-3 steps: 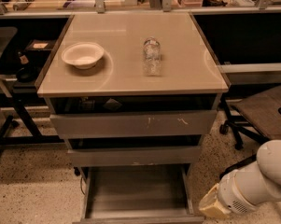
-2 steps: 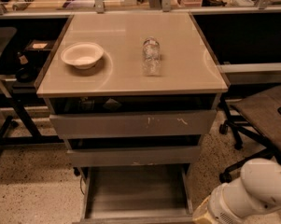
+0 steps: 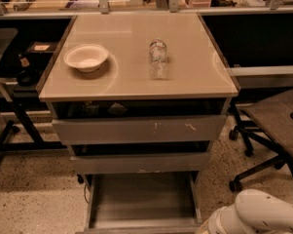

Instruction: Close bottom drawer

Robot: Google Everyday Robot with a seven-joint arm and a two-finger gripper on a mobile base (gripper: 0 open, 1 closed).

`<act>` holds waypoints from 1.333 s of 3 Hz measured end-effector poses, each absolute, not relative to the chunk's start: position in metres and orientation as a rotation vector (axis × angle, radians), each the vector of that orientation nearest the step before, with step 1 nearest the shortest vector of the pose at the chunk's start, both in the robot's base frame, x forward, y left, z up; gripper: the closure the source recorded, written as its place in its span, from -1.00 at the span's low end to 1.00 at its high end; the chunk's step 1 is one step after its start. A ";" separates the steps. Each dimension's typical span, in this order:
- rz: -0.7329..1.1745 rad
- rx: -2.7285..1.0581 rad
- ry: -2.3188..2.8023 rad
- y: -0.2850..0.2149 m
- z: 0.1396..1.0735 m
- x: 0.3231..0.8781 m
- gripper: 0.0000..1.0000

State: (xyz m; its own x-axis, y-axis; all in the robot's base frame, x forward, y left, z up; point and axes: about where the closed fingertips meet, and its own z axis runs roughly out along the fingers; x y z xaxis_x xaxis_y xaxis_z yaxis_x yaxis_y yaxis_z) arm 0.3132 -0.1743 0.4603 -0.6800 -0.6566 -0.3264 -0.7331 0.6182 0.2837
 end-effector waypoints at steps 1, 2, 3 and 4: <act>0.593 -1.151 2.651 -0.174 0.460 0.313 1.00; 0.611 -1.084 2.681 -0.172 0.431 0.303 1.00; 0.610 -1.000 2.747 -0.168 0.377 0.285 1.00; 0.603 -0.916 2.778 -0.164 0.329 0.281 1.00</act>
Offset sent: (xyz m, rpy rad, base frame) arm -0.0311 0.0049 -0.0896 0.0279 0.0586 -0.1450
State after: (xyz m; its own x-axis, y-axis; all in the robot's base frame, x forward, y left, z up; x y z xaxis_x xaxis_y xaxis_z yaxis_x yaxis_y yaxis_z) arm 0.2810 -0.1641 0.3295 -0.8011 -0.5360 -0.2664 -0.5982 0.7322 0.3258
